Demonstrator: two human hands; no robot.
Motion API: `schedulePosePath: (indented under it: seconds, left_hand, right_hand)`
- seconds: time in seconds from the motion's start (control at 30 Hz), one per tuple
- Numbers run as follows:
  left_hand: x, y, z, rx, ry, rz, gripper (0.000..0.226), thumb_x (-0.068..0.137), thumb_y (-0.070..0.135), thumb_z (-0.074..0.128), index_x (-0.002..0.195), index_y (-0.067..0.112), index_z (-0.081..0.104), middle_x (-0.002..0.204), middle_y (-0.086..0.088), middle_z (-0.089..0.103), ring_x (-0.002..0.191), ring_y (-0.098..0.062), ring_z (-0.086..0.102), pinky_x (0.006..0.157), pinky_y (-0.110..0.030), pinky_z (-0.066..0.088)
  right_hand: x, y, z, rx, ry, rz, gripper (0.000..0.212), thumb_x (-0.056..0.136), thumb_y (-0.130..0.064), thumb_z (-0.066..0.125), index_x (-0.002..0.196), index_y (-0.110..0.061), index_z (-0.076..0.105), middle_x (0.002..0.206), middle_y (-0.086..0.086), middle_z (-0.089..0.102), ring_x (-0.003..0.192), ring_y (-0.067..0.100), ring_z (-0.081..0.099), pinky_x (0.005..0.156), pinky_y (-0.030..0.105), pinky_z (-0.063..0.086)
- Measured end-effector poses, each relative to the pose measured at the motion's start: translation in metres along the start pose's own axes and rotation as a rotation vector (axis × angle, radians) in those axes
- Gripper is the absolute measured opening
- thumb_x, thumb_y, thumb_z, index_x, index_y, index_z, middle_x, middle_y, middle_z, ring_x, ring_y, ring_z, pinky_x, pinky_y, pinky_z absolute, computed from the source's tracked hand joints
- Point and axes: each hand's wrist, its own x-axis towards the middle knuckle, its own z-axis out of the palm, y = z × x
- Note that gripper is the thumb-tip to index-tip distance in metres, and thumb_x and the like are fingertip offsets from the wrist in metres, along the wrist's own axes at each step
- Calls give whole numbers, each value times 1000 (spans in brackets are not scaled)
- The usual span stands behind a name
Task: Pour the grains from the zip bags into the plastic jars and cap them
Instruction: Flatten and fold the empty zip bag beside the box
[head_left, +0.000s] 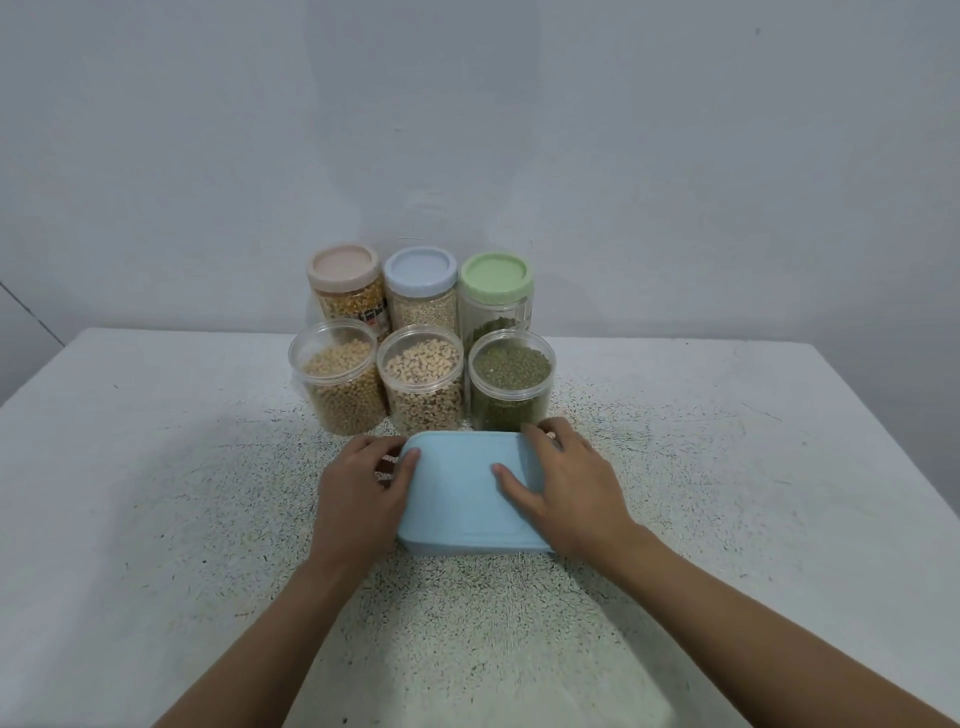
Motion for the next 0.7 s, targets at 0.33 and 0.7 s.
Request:
schedulePosePath:
  seconds: [0.33, 0.7]
  left_hand:
    - [17, 4, 14, 109, -40, -172, 23, 104, 32, 52, 99, 17, 69, 95, -1, 68, 84, -23, 62, 73, -37, 45]
    - [11, -3, 25, -51, 58, -231, 29, 103, 38, 58, 96, 17, 78, 86, -1, 70, 76, -19, 60, 67, -32, 39]
  right_hand:
    - [18, 1, -1, -66, -7, -77, 52, 98, -66, 33, 128, -27, 49, 125, 5, 54, 103, 24, 57, 85, 39, 49]
    - [15, 17, 23, 528, 97, 88, 41, 94, -45, 47, 124, -20, 60, 110, -6, 57, 103, 14, 52, 91, 38, 47]
